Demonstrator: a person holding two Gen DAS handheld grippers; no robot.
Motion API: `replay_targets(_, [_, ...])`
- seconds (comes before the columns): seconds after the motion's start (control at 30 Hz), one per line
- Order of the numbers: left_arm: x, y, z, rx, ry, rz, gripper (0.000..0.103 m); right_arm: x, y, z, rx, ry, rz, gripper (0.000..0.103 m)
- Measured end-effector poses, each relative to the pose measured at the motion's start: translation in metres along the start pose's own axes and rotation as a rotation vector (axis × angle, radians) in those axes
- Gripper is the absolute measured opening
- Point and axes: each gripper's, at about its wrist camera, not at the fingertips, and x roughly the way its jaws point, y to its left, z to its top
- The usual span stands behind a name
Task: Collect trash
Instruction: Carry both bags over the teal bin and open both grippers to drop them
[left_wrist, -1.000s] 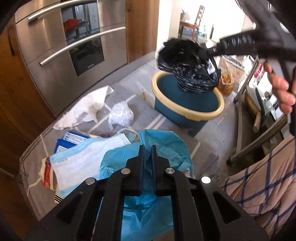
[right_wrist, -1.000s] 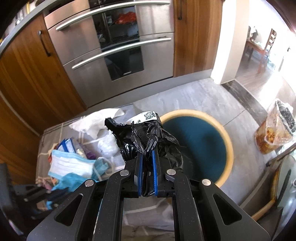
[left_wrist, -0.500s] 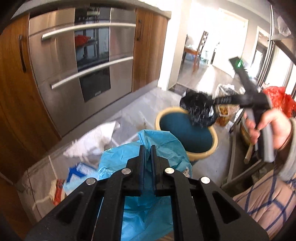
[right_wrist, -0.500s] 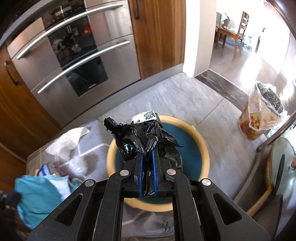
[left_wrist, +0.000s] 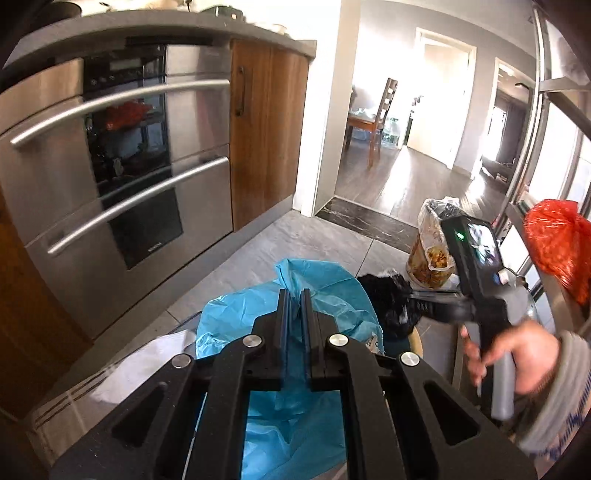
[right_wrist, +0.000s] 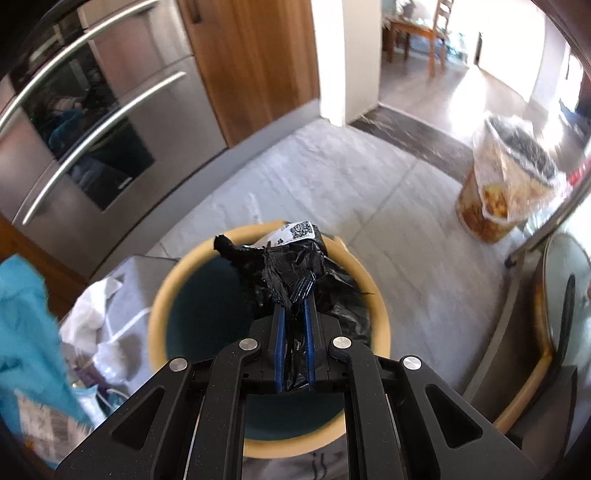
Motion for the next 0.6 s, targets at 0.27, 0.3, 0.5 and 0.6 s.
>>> replay_targets(0.27, [0.068,-0.022,0.0,-0.048,0.037,-0.008,0.006,0.02,-0.019,-0.003,0.059,0.074,0.026,0.01])
replay_targets(0.3, [0.078,-0.026,-0.002,-0.051,0.046,-0.01,0.006,0.021,-0.02,-0.003,0.061,0.08,0.027,0.01])
replay_targets(0.5, [0.107,-0.046,-0.015,-0.015,0.095,0.001,0.006,0.023,-0.022,-0.002,0.057,0.084,0.033,0.01])
replay_targets(0.6, [0.112,-0.051,-0.018,-0.01,0.11,-0.024,0.006,0.023,-0.021,-0.002,0.058,0.088,0.042,0.012])
